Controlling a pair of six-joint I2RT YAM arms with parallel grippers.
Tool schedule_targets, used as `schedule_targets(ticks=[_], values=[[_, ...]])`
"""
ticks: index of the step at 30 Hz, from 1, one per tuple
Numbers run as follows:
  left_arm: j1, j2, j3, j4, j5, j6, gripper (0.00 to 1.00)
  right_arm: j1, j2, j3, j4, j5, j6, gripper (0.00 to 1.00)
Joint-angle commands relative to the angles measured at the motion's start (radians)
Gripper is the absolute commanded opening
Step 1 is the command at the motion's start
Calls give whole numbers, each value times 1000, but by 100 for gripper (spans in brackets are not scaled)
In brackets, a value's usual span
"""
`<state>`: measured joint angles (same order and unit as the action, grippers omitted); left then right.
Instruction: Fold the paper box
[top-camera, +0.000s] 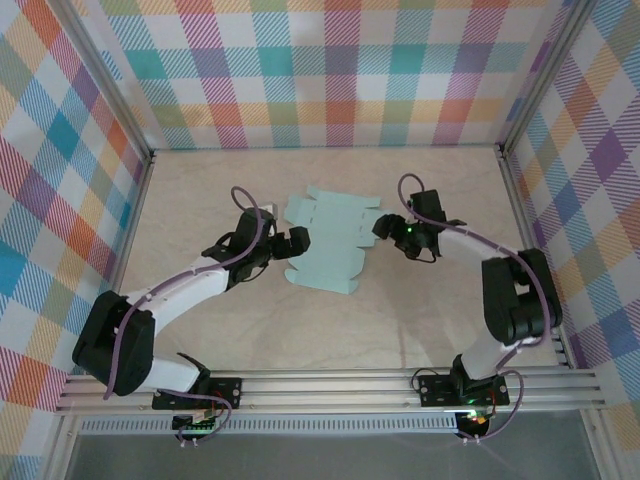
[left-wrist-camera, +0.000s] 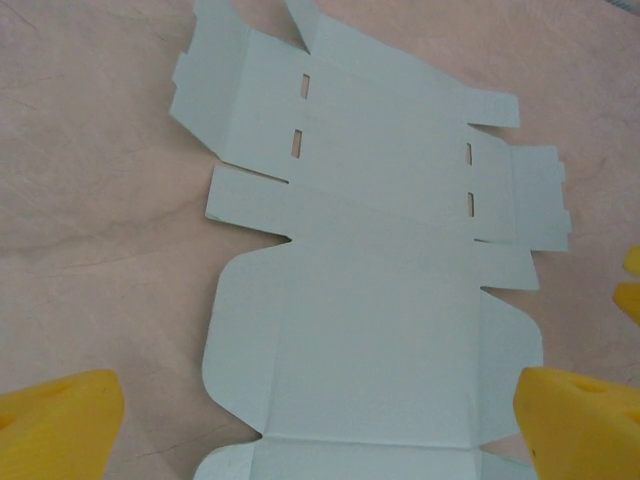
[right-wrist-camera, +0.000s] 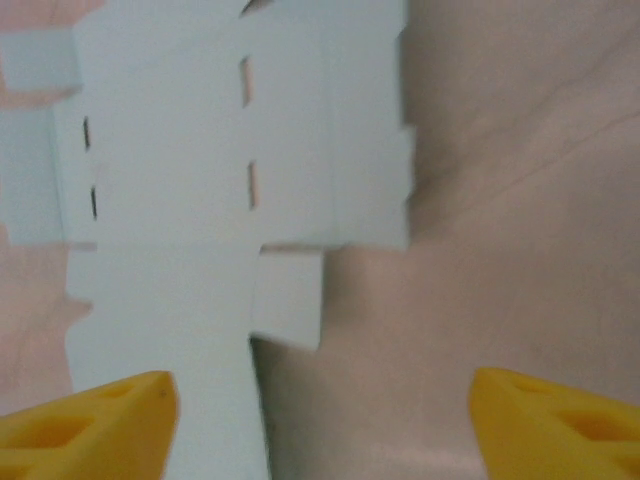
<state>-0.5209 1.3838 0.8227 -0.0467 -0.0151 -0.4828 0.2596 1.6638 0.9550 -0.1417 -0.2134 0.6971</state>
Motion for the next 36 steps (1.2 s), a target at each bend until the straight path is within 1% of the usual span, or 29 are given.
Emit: schedule_targets(ticks=[1, 3, 7, 8, 10, 12, 16, 20, 23, 25, 26, 28, 30, 34, 36], values=[[9, -5, 26, 16, 13, 8, 100, -24, 80, 54, 87, -89, 33, 65], [9, -12, 26, 8, 2, 16, 100, -34, 126, 79, 105, -112, 30, 62], [9, -34, 16, -13, -14, 29, 100, -37, 204, 133, 115, -134, -7, 50], [9, -37, 13, -13, -16, 31, 100, -39, 216, 139, 126, -137, -16, 47], [9, -47, 7, -16, -21, 33, 100, -45, 242, 145, 142, -153, -27, 38], [9, -51, 7, -18, -21, 33, 100, -49, 249, 139, 168, -174, -36, 30], [9, -56, 7, -22, -23, 33, 100, -54, 243, 135, 152, -168, -81, 12], [9, -76, 5, -31, -26, 31, 100, -57, 219, 140, 98, -168, -152, 2], [9, -83, 6, -38, -34, 32, 100, -57, 203, 151, 32, -172, -205, 0], [10, -79, 7, -39, -36, 29, 100, -57, 187, 131, 25, -158, -182, 0], [7, -76, 10, -39, -36, 20, 100, -57, 174, 105, 42, -143, -134, 0], [6, -65, 12, -34, -36, 1, 100, -49, 144, 29, 133, -124, -11, 0], [3, -53, 15, -27, -36, -20, 100, -28, 108, -44, 209, -54, 104, 0], [-9, -34, 31, -34, -36, -35, 100, 27, 56, -112, 243, 90, 228, 0], [-11, -25, 32, -33, -42, -38, 100, 55, 50, -137, 272, 123, 286, 0]])
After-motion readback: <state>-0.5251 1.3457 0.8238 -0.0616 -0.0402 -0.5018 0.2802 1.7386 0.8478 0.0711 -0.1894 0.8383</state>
